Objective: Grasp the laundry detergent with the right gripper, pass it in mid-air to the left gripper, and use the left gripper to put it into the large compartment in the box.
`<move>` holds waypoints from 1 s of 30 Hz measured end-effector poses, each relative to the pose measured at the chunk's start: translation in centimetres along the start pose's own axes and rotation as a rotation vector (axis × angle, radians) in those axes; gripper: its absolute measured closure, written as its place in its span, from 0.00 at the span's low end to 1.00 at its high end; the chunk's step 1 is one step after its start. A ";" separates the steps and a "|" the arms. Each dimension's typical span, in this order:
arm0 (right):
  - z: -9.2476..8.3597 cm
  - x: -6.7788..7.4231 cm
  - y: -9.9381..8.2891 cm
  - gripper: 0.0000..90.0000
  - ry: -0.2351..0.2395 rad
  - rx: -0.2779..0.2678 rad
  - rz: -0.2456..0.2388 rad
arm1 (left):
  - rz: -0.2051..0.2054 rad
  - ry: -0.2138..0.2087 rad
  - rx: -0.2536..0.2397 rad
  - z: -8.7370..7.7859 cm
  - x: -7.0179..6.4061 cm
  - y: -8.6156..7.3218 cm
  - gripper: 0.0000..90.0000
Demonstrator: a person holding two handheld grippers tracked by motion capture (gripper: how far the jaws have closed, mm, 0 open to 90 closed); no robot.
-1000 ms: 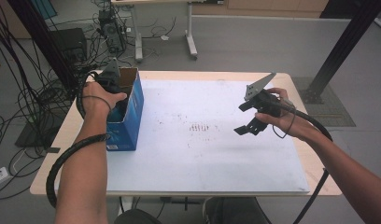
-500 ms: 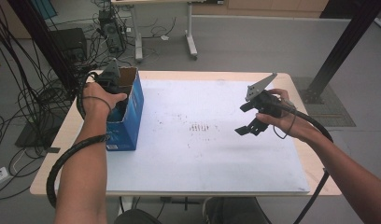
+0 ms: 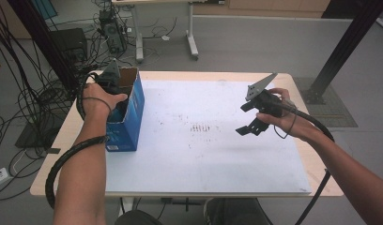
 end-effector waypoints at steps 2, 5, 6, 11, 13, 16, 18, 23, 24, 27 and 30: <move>0.0 0.0 0.0 0.08 -0.002 -0.002 0.002 | 0.000 0.001 -0.001 0.0 0.0 0.0 0.41; -0.1 0.0 0.0 0.08 -0.003 0.000 0.003 | 0.000 0.001 -0.001 0.0 0.0 0.0 0.41; -0.1 0.0 0.0 0.08 -0.002 0.001 0.002 | -0.001 0.002 -0.001 0.0 0.0 0.0 0.41; -0.1 0.0 0.1 0.08 -0.004 0.001 -0.001 | -0.003 -0.002 -0.003 0.0 0.0 0.0 0.41; -0.1 0.0 0.1 0.08 -0.004 0.002 -0.001 | -0.004 -0.002 -0.004 0.0 0.1 0.0 0.41; -0.2 0.0 0.0 0.08 -0.005 0.003 -0.001 | -0.006 -0.003 -0.004 0.0 0.1 0.0 0.41; -0.2 0.0 0.0 0.08 -0.004 0.003 -0.001 | -0.005 -0.002 -0.004 0.0 0.1 0.0 0.41; -0.1 0.1 0.1 0.08 -0.004 0.002 -0.002 | -0.005 -0.002 -0.004 0.0 0.0 0.0 0.41; -0.1 0.1 0.1 0.08 -0.003 0.002 -0.002 | -0.005 -0.002 -0.005 0.0 0.0 0.0 0.41; -0.2 0.0 0.1 0.08 -0.003 0.001 -0.003 | -0.003 -0.001 -0.005 0.0 0.0 0.0 0.41; -0.2 0.0 0.0 0.08 -0.004 0.000 -0.002 | -0.003 0.000 -0.007 0.0 0.0 0.0 0.41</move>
Point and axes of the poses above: each handheld gripper's, and its own axes: z roughly forward along the jaws, y roughly out of its top, x roughly to its left, the point moved 5 cm from there along z, roughly forward along the jaws, and after that the axes turned 15 degrees about -x, right-handed, at the moved point
